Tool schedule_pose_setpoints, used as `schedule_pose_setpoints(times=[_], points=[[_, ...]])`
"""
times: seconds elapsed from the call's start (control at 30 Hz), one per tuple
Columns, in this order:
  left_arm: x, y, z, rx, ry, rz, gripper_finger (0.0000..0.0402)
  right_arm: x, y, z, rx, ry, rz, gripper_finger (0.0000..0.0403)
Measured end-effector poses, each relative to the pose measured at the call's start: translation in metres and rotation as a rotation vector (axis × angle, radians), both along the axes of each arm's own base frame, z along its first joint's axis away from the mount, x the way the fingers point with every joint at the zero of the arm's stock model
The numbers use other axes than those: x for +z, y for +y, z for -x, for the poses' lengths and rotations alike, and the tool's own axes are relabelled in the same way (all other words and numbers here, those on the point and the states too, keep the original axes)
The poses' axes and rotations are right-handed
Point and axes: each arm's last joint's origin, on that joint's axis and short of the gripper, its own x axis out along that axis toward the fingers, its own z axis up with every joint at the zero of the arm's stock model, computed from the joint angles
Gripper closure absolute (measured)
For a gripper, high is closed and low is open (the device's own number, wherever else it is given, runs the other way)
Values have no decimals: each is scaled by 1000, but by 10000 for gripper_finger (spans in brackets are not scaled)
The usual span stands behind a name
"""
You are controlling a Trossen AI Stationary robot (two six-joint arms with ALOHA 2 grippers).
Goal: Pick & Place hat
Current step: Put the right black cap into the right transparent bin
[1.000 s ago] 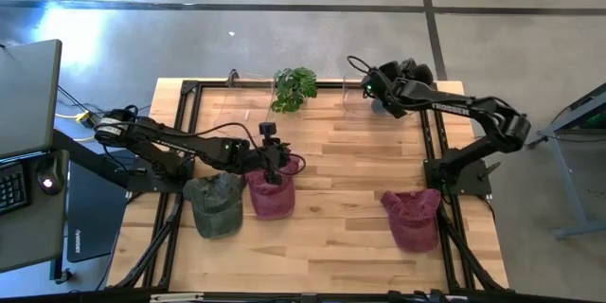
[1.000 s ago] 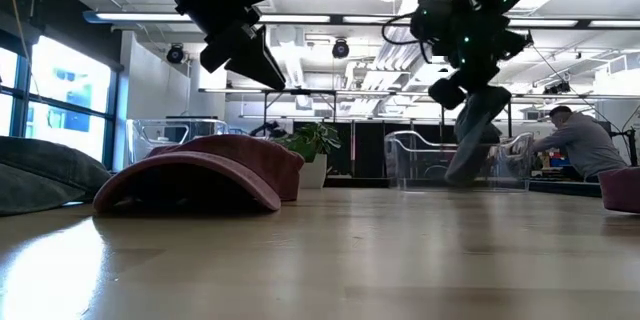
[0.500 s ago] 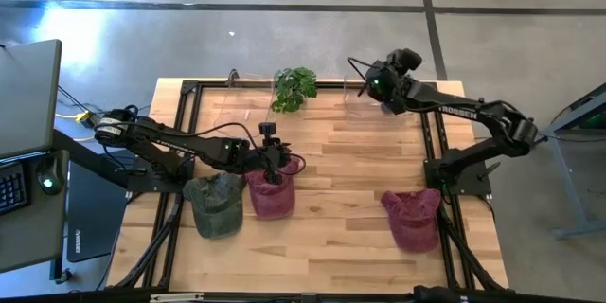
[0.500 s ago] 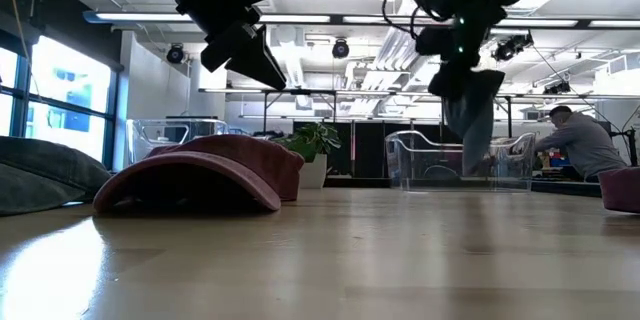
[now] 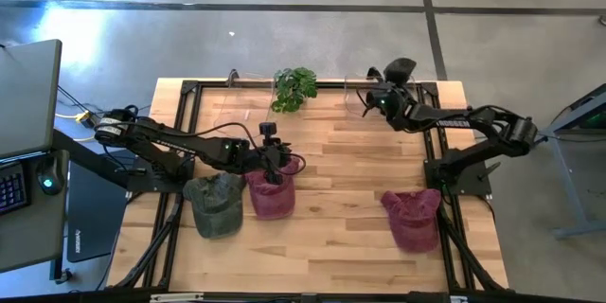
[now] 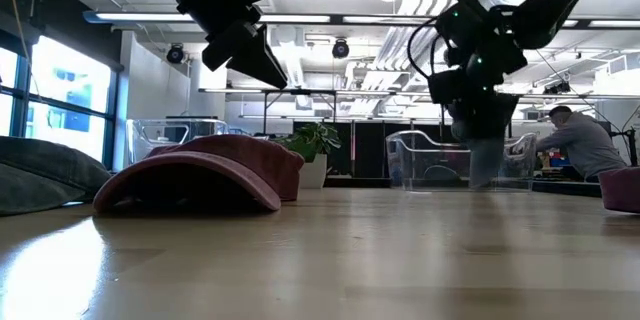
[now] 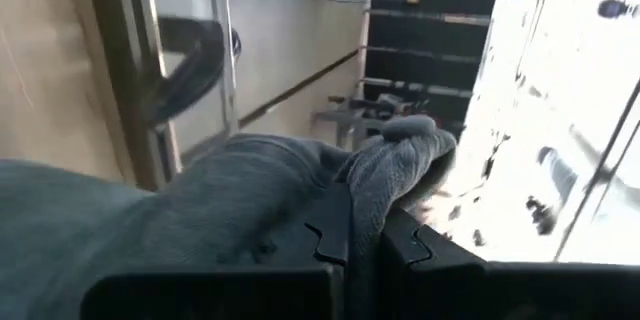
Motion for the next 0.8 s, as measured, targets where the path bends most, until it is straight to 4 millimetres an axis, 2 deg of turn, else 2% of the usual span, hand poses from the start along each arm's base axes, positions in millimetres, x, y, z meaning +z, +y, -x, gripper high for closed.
schedule_pose_setpoints(times=[0.17, 0.27, 0.5, 0.63, 0.8], points=[[1, 0, -1, -1, -17, 1, 318, 13, -5, -6, 62, 115, 7, 397], [1, 0, -1, -1, -14, 0, 318, 13, -9, -4, 72, 131, -6, 395], [1, 0, -1, -2, -11, -1, 318, 6, -15, 10, -61, 152, -36, 379], [1, 0, -1, -2, -10, -1, 318, 10, -11, 14, -93, 148, -32, 346], [1, 0, -1, -3, -10, -1, 318, 25, 0, 25, -118, 58, -24, 268]])
